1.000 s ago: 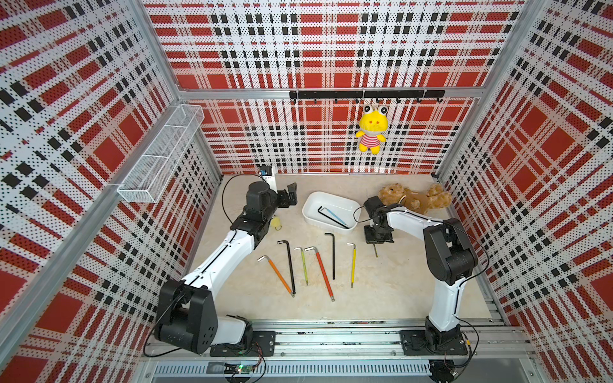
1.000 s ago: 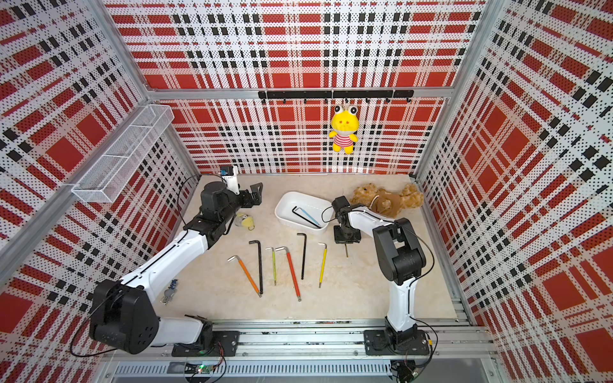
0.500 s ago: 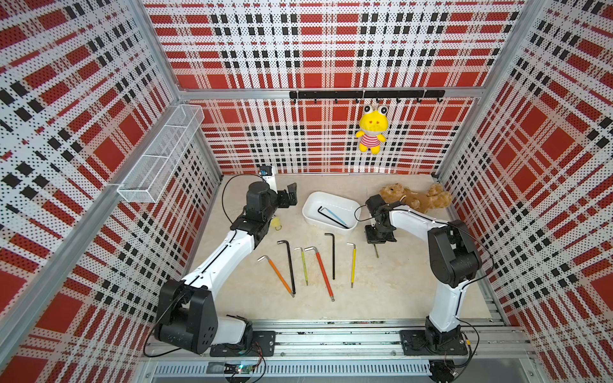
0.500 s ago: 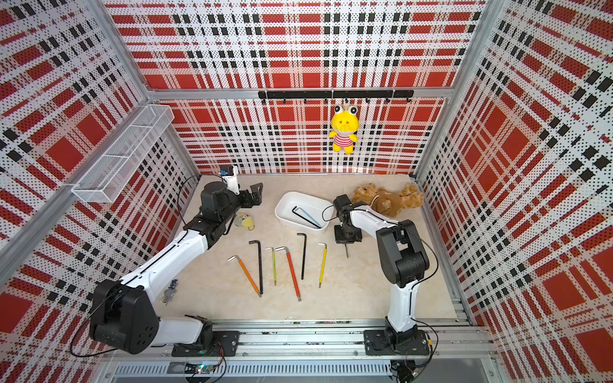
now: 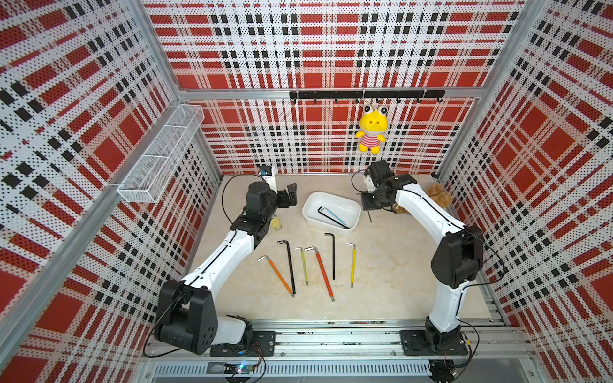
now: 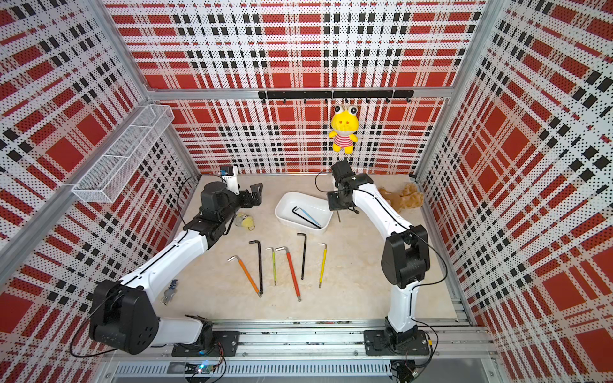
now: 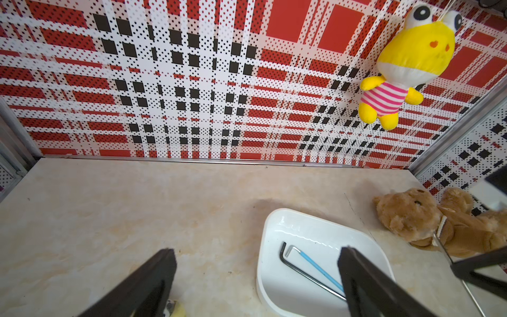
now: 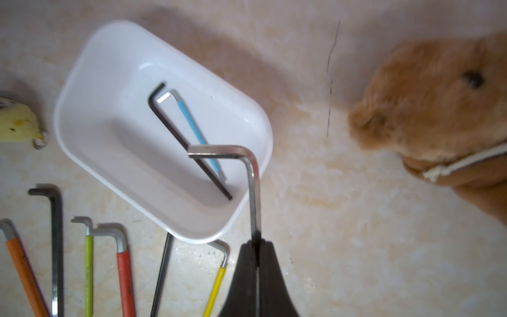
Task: Put the hex key on the desktop into the storage box
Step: Place the Allen key in the storage box.
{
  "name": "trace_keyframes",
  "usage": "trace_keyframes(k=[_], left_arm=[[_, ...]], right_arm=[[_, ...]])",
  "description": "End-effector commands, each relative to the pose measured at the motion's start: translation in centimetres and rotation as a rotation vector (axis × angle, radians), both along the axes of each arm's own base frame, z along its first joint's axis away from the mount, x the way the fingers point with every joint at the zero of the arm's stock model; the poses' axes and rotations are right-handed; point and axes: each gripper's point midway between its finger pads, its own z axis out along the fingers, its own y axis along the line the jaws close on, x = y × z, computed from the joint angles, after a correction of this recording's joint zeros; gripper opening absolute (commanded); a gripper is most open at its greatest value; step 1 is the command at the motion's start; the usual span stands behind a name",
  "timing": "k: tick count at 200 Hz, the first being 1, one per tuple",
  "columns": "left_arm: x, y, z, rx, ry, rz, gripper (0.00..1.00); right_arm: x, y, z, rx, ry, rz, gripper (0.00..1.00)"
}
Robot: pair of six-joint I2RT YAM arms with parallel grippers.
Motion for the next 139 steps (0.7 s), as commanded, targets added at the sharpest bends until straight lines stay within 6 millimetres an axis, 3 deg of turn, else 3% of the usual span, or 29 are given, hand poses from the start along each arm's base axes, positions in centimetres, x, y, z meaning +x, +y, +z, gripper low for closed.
trace_keyframes(k=[1,24,60,94,122,139], left_arm=[[-0.2,0.2,2.3,-0.006,-0.052,0.004,0.99],[-0.3,0.4,2.5,-0.001,-0.054,0.01,0.99],[-0.2,0.6,2.5,0.0,-0.055,0.016,0.99],[-0.1,0.6,2.5,0.001,-0.053,0.015,0.99],[-0.1,0.4,2.5,-0.003,-0.053,0.009,0.99],[-0.2,0.5,2.7,-0.003,-0.055,0.01,0.99]], right_arm=[[1.3,3.0,-1.4,-0.013,0.019,0.145,0.0],[3.1,6.4,-1.7,0.004,-0.011,0.255,0.0],[3.8,10.5,-3.8,-0.021,-0.035,0.401,0.0],[2.9,11.9,-7.0,-0.058,0.001,0.47,0.0],[2.5,11.6,-10.0,-0.104,0.055,0.476,0.0],[2.2,11.6,-10.8,-0.097,0.081,0.469,0.0]])
